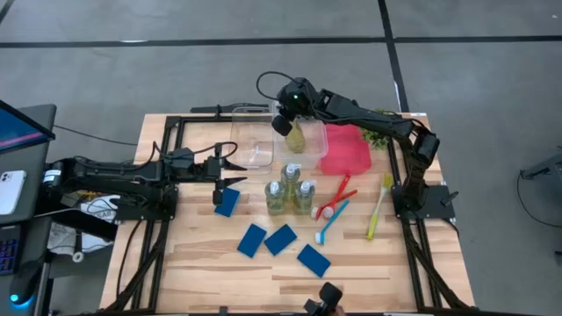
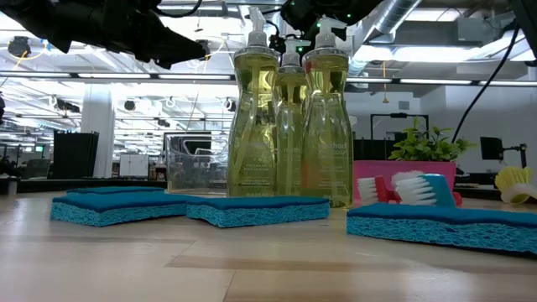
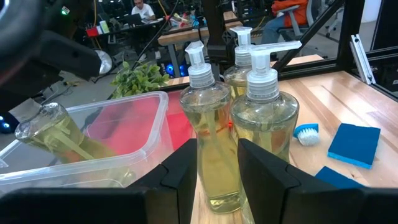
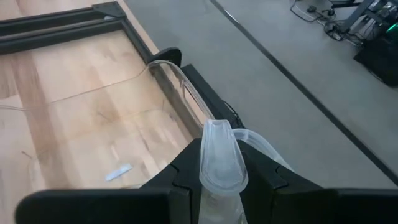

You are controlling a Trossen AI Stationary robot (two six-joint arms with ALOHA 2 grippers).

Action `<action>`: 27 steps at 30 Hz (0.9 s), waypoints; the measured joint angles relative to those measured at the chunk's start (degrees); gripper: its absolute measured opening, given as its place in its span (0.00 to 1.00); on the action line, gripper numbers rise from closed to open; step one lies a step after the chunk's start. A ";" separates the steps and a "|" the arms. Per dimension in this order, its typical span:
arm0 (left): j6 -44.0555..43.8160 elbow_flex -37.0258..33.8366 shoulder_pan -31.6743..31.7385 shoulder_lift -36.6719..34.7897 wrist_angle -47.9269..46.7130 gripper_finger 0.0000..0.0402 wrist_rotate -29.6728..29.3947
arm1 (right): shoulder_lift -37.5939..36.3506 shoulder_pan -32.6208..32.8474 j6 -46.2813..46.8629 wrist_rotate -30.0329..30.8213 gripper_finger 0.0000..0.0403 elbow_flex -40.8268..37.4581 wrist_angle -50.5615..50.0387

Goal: Pick & Place Kitchen Sink Supplies
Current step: Put the transparent soap dispenser into the right transparent bin

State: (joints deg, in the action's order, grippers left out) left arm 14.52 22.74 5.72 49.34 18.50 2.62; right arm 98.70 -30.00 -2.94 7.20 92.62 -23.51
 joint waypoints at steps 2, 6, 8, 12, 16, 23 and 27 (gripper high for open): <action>-0.02 0.00 0.00 0.00 0.00 0.29 0.02 | 0.00 -0.15 0.00 -0.02 0.18 0.00 -0.04; -0.02 0.00 0.00 0.00 0.00 0.29 0.02 | 0.00 -0.38 -0.02 0.00 0.20 0.00 -0.28; -0.02 0.00 0.00 0.00 0.00 0.29 0.02 | 0.00 -0.45 -0.06 0.12 0.22 0.00 -0.29; -0.02 0.00 0.00 0.00 0.00 0.29 0.02 | -0.02 -0.45 -0.41 0.15 0.22 0.00 -0.06; -0.01 0.00 0.01 0.00 0.00 0.29 0.01 | -0.02 -0.45 -0.63 0.27 0.23 0.00 0.06; -0.02 0.00 0.00 0.00 0.00 0.29 0.02 | -0.07 -0.45 -0.63 0.38 0.23 0.02 -0.48; -0.02 0.00 0.00 0.00 0.00 0.29 0.00 | -0.07 -0.45 -0.82 0.37 0.23 0.02 -1.74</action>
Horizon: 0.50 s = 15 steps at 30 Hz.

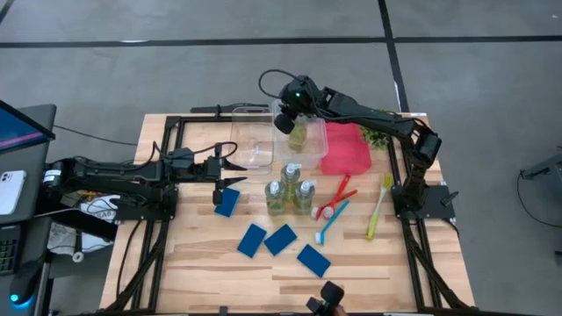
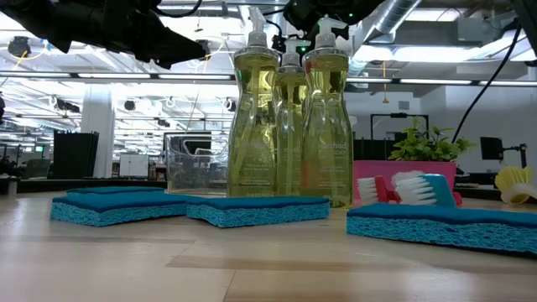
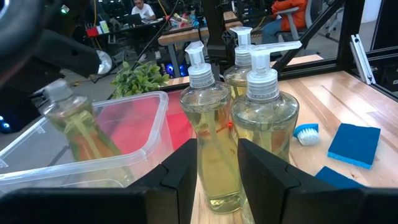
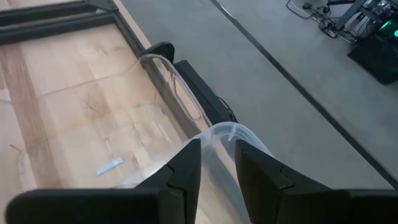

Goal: Pick & Place Kitchen Sink Supplies
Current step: Put the transparent soap dispenser into the right transparent bin

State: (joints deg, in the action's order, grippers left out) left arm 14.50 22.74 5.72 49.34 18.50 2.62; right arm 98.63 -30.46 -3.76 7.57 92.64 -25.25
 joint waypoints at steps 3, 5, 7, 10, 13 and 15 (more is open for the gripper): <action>0.01 0.00 0.00 0.00 0.01 0.29 0.00 | 0.00 0.00 -1.24 -0.02 0.23 0.00 -0.58; 0.01 0.00 0.00 0.01 0.00 0.29 0.00 | 0.00 0.00 -1.32 -0.02 0.23 0.00 -0.29; 0.01 0.00 0.00 0.00 0.01 0.29 0.01 | 0.00 0.00 -1.33 0.10 0.23 0.00 0.68; 0.01 0.00 0.00 0.00 0.01 0.29 0.01 | 0.00 0.02 -2.77 1.63 0.24 0.00 2.70; 0.01 0.00 0.01 0.00 0.01 0.29 -0.01 | 0.00 0.07 -4.03 4.41 0.27 0.00 5.43; 0.00 0.00 0.01 0.00 0.00 0.29 0.01 | -0.22 0.46 -4.31 6.29 0.29 0.00 7.07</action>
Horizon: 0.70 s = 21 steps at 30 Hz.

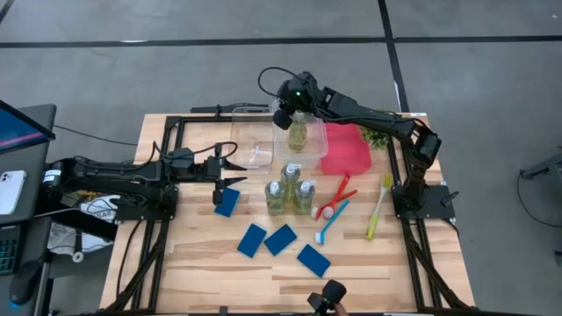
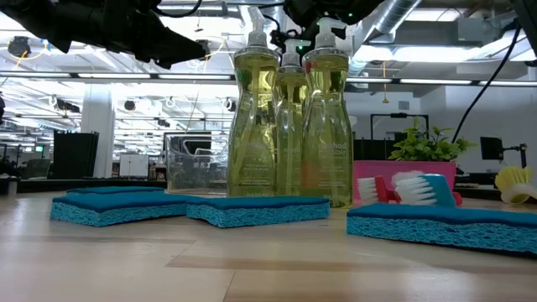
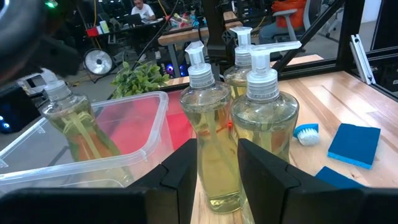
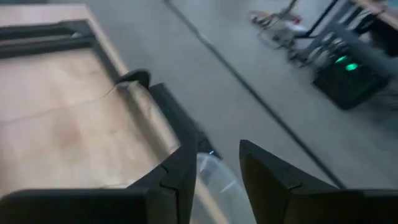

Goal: Pick & Place Kitchen Sink Supplies
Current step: Put the transparent soap dispenser into the right transparent bin

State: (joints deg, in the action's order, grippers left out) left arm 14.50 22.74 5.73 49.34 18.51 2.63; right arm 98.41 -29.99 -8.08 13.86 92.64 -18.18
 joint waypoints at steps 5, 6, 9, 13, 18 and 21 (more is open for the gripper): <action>0.01 0.00 -0.01 0.00 0.02 0.29 -0.01 | -2.76 1.71 -2.33 8.17 0.34 0.00 1.95; 0.02 0.00 0.00 0.00 0.02 0.29 -0.01 | -3.63 2.49 -3.43 10.26 0.35 0.00 2.02; 0.02 0.00 -0.01 0.00 0.02 0.29 -0.01 | -7.05 5.26 -5.80 14.77 0.35 0.00 1.45; 0.00 0.00 -0.02 0.00 0.00 0.29 -0.02 | -12.45 9.47 -5.99 14.72 0.32 0.00 -3.46; 0.01 -0.02 0.00 0.00 0.00 0.29 -0.01 | -19.62 15.36 -4.96 14.58 0.29 0.00 -14.37; -0.07 0.00 -0.02 0.00 0.00 0.29 -0.02 | -23.95 18.99 -1.37 14.56 0.29 0.00 -22.22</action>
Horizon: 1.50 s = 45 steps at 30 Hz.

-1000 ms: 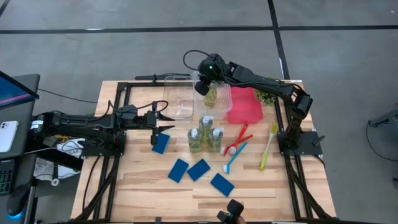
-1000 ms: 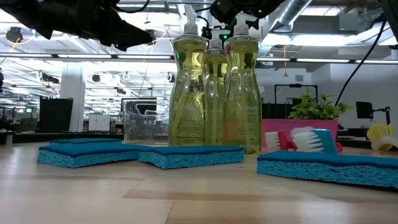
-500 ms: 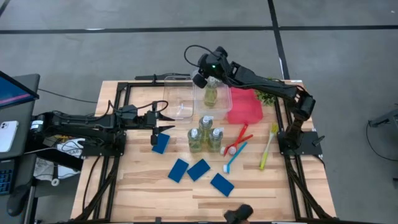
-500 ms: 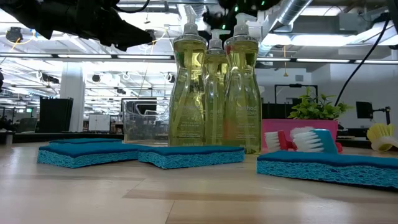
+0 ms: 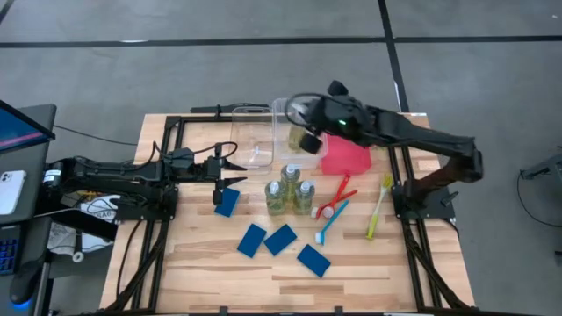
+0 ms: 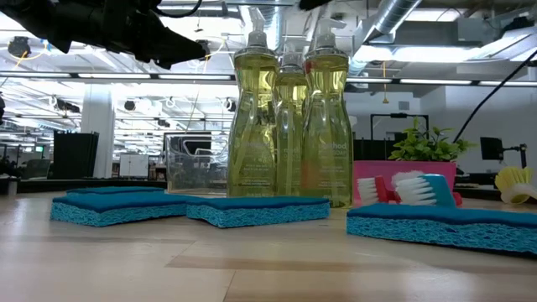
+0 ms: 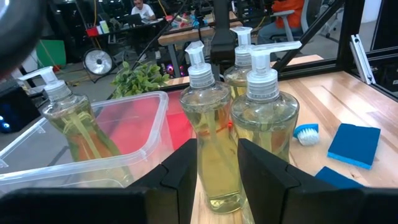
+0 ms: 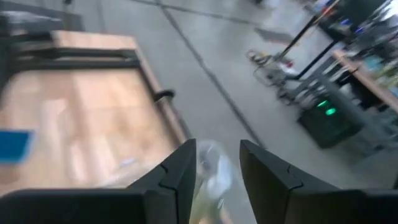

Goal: Pick & Place Kitchen Sink Supplies
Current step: Put the transparent soap dispenser into the right transparent bin

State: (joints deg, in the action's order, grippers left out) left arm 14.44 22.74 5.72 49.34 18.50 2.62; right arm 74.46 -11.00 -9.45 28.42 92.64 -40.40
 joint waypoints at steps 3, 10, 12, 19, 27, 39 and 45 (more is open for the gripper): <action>-0.19 0.00 0.00 0.00 0.02 0.29 0.00 | -4.17 3.85 5.03 0.01 0.29 -0.72 -6.21; -0.31 -0.02 0.02 0.00 0.04 0.29 0.02 | -13.57 13.51 12.98 0.17 0.29 -11.43 -6.20; -0.33 -0.02 0.00 0.00 0.17 0.29 0.02 | -15.88 15.92 14.05 0.20 0.29 -16.44 -3.59; -0.33 -0.02 0.00 0.00 0.44 0.29 0.02 | -22.13 21.51 16.97 0.17 0.29 -34.44 8.15; -0.33 -0.02 0.00 0.00 0.49 0.29 0.00 | -26.05 25.37 19.64 0.33 0.29 -43.55 14.68; -0.33 -0.02 0.01 0.00 0.87 0.29 0.00 | -21.97 28.26 22.88 0.09 0.29 -46.80 17.86; -0.33 -0.02 0.01 0.00 0.90 0.29 0.01 | -17.29 28.04 23.01 0.15 0.29 -46.80 23.06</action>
State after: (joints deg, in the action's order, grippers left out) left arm 14.11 22.72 5.73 49.34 19.40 2.62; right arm 57.17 17.04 13.56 28.58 45.84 -17.35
